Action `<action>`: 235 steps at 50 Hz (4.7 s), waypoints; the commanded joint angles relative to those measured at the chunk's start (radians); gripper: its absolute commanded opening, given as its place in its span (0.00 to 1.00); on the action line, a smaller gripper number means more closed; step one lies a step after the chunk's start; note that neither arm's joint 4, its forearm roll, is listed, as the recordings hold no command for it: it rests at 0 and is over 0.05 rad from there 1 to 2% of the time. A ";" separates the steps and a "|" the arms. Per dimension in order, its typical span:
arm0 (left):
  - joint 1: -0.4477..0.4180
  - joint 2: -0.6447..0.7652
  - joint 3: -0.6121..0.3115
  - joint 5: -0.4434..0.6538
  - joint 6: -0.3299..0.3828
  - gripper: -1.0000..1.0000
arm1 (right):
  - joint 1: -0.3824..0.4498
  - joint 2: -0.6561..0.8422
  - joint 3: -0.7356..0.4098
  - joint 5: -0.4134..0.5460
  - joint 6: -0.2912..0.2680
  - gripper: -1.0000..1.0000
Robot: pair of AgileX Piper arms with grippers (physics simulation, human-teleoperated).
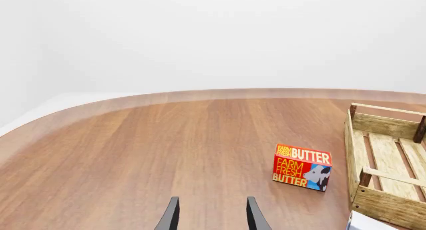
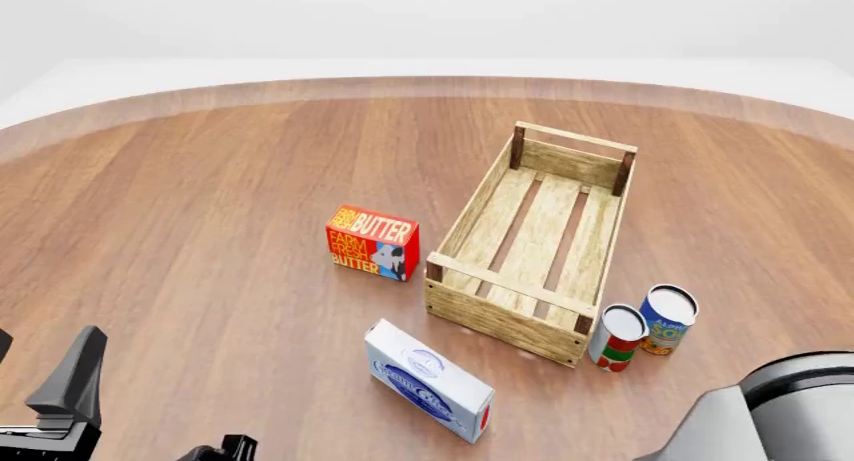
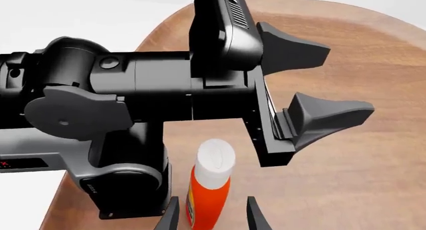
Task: Pick up the ketchup, and put it in the wooden tray.
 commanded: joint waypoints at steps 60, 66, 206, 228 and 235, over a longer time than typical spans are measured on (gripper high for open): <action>0.000 0.000 0.000 0.000 0.000 1.00 | 0.005 0.194 -0.106 -0.087 0.064 1.00; 0.000 0.000 0.000 0.000 0.000 1.00 | 0.002 0.208 -0.116 -0.088 0.065 1.00; 0.000 0.000 0.000 0.000 0.000 1.00 | -0.638 -0.390 0.139 0.171 -0.117 0.00; 0.000 0.000 0.000 0.000 0.000 1.00 | -0.864 -0.526 0.290 0.123 -0.099 0.00; 0.000 0.000 0.000 0.000 0.000 1.00 | -0.920 -0.575 0.307 0.137 -0.089 0.00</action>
